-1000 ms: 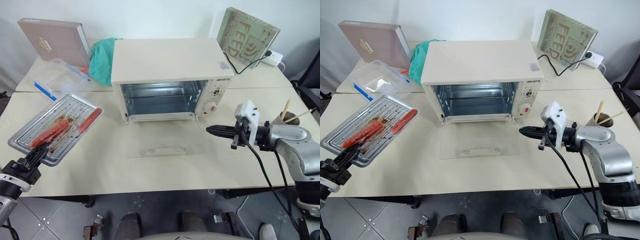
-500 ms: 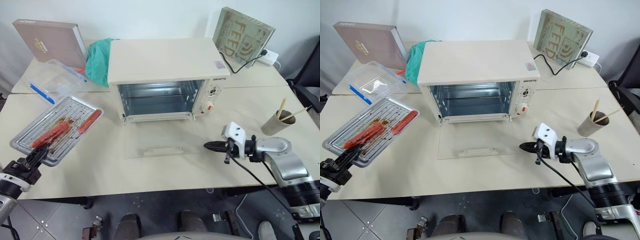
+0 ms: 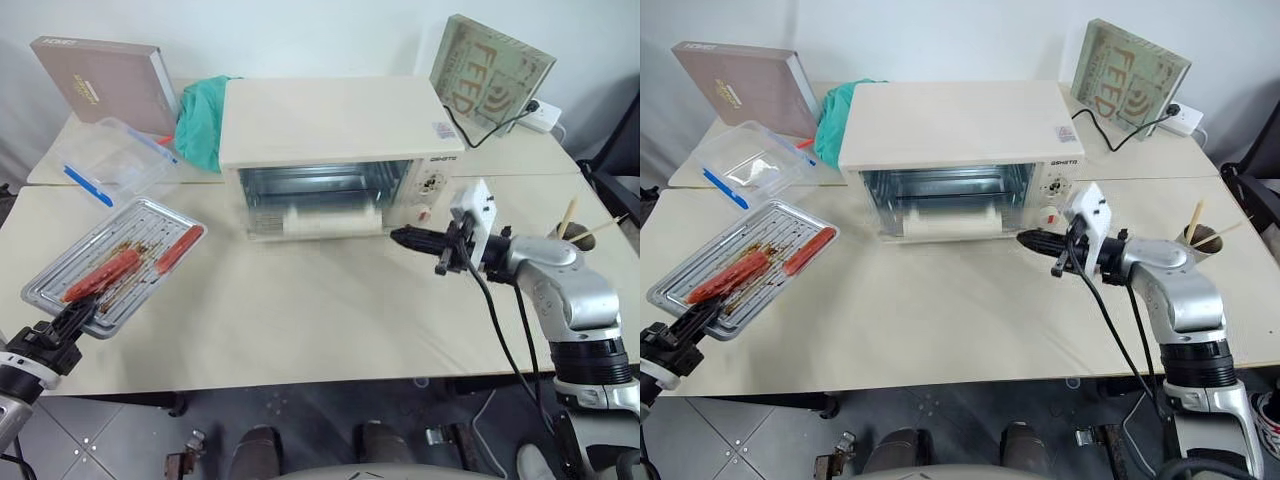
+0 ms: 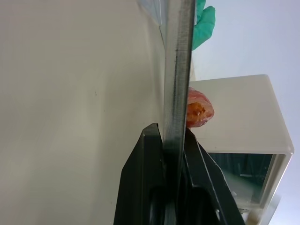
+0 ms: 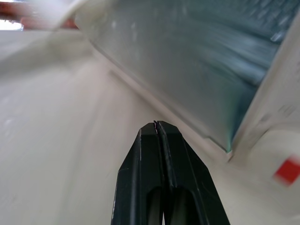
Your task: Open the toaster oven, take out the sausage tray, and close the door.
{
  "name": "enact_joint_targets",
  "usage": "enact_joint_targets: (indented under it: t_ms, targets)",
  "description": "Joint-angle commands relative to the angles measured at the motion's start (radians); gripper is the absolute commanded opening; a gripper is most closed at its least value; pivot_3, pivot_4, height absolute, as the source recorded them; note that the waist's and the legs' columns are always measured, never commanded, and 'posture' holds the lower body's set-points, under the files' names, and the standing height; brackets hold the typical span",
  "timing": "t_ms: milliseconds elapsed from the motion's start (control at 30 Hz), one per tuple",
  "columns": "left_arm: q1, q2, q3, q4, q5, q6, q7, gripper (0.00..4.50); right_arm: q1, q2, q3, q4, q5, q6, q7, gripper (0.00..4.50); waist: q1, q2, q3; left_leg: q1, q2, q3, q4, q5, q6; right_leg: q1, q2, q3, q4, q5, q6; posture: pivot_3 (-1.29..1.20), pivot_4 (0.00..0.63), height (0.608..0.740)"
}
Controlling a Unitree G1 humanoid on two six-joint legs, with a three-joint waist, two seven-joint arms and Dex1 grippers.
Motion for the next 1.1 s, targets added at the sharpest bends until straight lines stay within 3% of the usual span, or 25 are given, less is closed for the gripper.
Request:
enact_joint_targets:
  t_ms: [33,233,400,633,767,967,1100]
  targets:
    - [-0.006,0.025,0.000,0.004,-0.017,-0.004,-0.023,0.00,-0.071,0.013,-0.011,0.015,-0.006,-0.039,-0.027,0.05,0.000,0.000,0.000,0.000,0.000,0.000,0.000,0.000,0.000,0.000,0.000,0.000,0.000,0.000,0.000,0.00,0.150,0.740]
    - [-0.003,0.030,-0.009,0.012,-0.017,0.010,-0.036,0.00,-0.247,0.058,-0.003,0.181,-0.076,-0.143,-0.092,0.05,-0.006,0.000,0.000,0.000,0.000,0.001,-0.001,0.000,0.000,-0.001,0.000,0.000,0.000,0.000,0.000,0.00,0.150,0.740]
    - [0.030,0.032,-0.015,0.002,-0.017,0.037,-0.056,0.00,-0.293,0.064,-0.003,0.236,-0.097,-0.181,-0.095,0.05,-0.011,0.000,0.000,0.000,0.000,0.001,0.000,0.000,0.000,-0.001,0.000,0.000,0.001,0.000,0.000,0.00,0.150,0.740]
    - [0.153,0.120,-0.035,0.012,-0.017,0.184,-0.196,0.00,-0.156,-0.039,0.002,-0.028,-0.003,-0.043,0.023,0.05,-0.013,0.000,0.000,-0.001,0.001,0.001,-0.004,0.000,0.000,-0.002,0.000,0.000,0.002,0.000,0.000,0.00,0.150,0.740]
    - [0.193,0.212,-0.111,0.015,-0.017,0.260,-0.294,0.00,-0.067,-0.122,0.001,-0.174,0.054,0.036,0.090,0.05,-0.004,0.001,0.001,-0.001,0.000,0.001,-0.003,-0.001,0.000,-0.002,0.000,-0.001,-0.003,0.000,0.000,0.00,0.150,0.740]
    - [0.172,0.308,-0.254,0.002,-0.017,0.291,-0.390,0.00,0.031,-0.205,-0.011,-0.275,0.095,0.086,0.133,0.05,-0.003,0.001,0.001,-0.001,0.001,0.001,-0.005,-0.001,0.000,-0.001,0.000,-0.001,-0.005,0.000,-0.001,0.00,0.150,0.740]
    - [0.074,0.308,-0.369,0.001,-0.017,0.266,-0.400,0.00,0.079,-0.239,-0.036,-0.315,0.124,0.112,0.135,0.05,0.000,0.003,0.002,-0.001,0.000,0.001,-0.005,-0.002,0.000,-0.001,-0.001,0.000,-0.007,0.000,-0.001,0.00,0.150,0.740]
